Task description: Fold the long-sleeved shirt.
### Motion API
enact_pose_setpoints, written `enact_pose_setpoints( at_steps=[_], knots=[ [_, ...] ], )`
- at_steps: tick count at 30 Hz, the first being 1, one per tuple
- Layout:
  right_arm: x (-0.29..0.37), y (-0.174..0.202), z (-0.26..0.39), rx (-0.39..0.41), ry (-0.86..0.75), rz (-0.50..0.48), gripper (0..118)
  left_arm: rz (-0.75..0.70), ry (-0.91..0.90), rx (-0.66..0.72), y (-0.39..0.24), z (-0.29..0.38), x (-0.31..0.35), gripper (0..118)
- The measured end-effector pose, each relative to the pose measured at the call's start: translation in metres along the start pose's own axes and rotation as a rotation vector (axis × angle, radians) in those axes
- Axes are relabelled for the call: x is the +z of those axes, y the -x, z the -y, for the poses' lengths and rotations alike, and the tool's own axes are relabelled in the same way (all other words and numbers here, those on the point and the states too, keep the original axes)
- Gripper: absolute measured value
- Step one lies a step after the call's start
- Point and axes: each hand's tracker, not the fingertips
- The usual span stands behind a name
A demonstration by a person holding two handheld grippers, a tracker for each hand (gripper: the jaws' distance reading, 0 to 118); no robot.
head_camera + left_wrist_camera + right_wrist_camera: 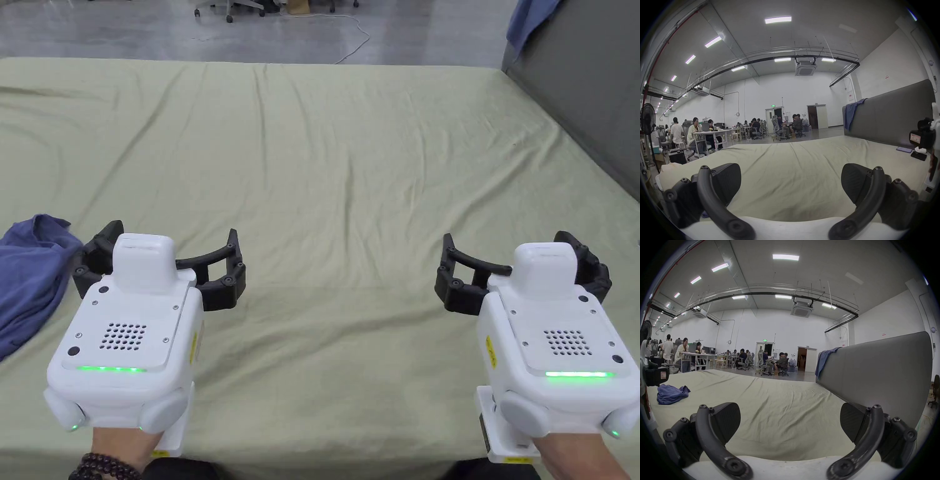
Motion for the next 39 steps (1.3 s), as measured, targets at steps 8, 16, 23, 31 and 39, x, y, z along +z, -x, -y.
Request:
enact_pose_setpoints(
  at_steps=[8,16,23,31,39],
  knots=[
    [0.001,0.002,-0.021,0.077,0.015,0.092,0,-0.077,0.066,-0.027,0.000,-0.011,-0.005,0],
    [-0.011,0.007,-0.027,-0.041,0.062,0.029,0,-0.094,0.073,-0.014,0.009,-0.020,-0.004,0],
    [-0.036,0.082,-0.055,-0.038,0.015,-0.111,0,-0.210,0.061,-0.044,0.066,-0.045,0.020,0],
    [-0.027,0.239,-0.069,-0.042,-0.027,-0.410,0,-0.459,0.088,-0.050,0.162,-0.035,0.088,0],
    [-0.011,0.313,-0.076,-0.045,-0.029,-0.536,0,-0.528,0.145,-0.040,0.198,-0.032,0.111,0]
  ],
)
